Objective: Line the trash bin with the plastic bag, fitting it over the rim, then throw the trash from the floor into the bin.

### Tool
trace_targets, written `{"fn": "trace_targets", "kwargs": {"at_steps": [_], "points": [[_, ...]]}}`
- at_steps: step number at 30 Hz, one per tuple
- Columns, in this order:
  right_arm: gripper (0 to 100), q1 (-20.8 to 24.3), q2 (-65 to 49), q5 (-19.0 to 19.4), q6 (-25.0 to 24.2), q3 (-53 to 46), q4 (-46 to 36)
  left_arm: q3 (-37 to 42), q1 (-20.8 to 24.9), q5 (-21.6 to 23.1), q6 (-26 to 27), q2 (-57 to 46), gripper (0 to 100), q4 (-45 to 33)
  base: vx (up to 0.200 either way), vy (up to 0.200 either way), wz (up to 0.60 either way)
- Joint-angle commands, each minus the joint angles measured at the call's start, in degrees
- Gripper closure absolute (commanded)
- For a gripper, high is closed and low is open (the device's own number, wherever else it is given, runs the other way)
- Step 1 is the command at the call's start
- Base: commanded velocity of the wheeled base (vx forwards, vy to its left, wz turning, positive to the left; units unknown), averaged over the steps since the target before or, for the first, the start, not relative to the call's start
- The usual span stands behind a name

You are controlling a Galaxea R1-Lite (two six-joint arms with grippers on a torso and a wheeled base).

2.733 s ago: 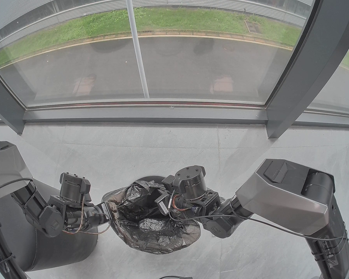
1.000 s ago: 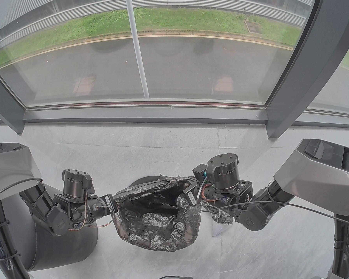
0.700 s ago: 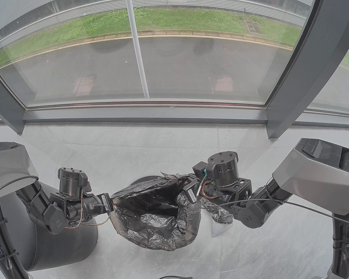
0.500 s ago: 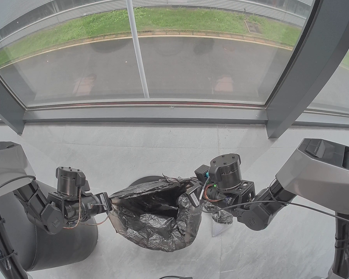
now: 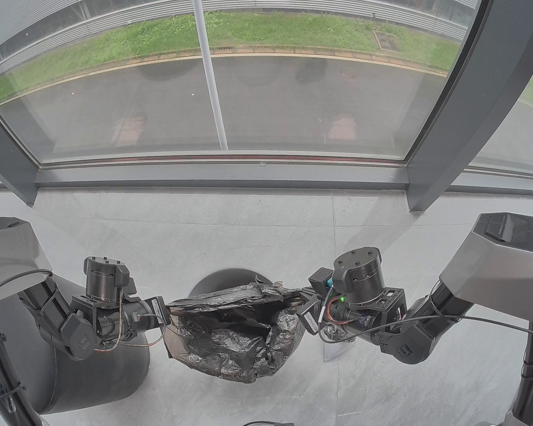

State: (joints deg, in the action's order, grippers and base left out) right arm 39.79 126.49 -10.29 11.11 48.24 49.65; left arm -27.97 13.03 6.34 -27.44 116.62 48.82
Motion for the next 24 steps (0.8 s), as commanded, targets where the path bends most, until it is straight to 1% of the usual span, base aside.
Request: {"fn": "trace_targets", "kwargs": {"at_steps": [1,10,24], "points": [[100,0.0,-1.2,-0.1,0.0,-0.5,0.0,-0.1,0.0,0.0,-0.1,0.0,100,0.0,0.000,0.000,0.00],[100,-0.6,1.6,0.1,0.1,4.1,2.5,-1.1,-0.2,-0.1,-0.1,0.5,100,0.2,0.000,0.000,0.00],[100,-0.6,6.9,0.0,1.1,12.2,2.6,-4.5,-3.2,0.3,0.2,1.4,100,0.1,0.000,0.000,0.00]]}}
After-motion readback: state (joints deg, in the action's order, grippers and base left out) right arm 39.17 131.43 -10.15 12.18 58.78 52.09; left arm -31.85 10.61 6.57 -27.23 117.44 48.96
